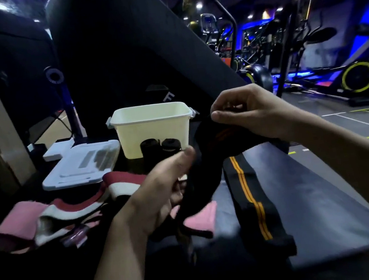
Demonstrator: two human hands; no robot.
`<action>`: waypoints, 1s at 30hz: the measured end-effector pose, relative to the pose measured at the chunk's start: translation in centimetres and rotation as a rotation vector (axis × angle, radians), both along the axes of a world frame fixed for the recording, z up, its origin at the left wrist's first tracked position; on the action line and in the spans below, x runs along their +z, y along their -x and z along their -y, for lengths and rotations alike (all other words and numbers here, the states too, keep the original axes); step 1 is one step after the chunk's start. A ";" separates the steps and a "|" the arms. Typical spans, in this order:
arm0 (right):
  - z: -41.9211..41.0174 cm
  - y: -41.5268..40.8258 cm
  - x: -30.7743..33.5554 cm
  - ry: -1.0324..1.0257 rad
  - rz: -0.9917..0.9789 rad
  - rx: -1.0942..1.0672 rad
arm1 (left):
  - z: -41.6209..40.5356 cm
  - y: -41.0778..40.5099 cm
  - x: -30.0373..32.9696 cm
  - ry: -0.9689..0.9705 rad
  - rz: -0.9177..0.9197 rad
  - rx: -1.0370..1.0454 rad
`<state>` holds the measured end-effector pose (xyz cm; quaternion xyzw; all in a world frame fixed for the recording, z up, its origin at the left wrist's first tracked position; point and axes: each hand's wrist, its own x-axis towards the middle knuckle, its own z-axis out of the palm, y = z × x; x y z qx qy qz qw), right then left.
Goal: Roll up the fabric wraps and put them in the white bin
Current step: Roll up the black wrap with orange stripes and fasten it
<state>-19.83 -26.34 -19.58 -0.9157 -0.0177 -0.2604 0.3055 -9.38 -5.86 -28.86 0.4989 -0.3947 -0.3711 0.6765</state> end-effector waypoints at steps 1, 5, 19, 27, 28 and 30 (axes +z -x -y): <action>0.1 0.0 0.2 0.035 -0.037 -0.009 | 0.3 0.3 -0.2 -0.049 0.106 0.000; 1.2 -0.1 0.5 0.147 -0.083 -0.080 | 1.6 1.0 -1.1 -0.194 0.324 0.056; 7.8 1.8 -2.2 0.713 -0.273 -0.195 | 2.1 -1.2 -2.4 -0.305 0.407 0.067; 10.2 2.9 -4.7 0.632 -0.087 -0.579 | 2.8 -0.3 -2.7 -0.530 0.643 -0.044; 10.4 3.0 -5.0 0.571 -0.078 -0.637 | 2.8 -0.3 -2.7 -0.522 0.625 -0.039; 11.0 3.2 -5.7 0.417 -0.050 -0.676 | 3.0 -0.7 -2.5 -0.475 0.650 0.033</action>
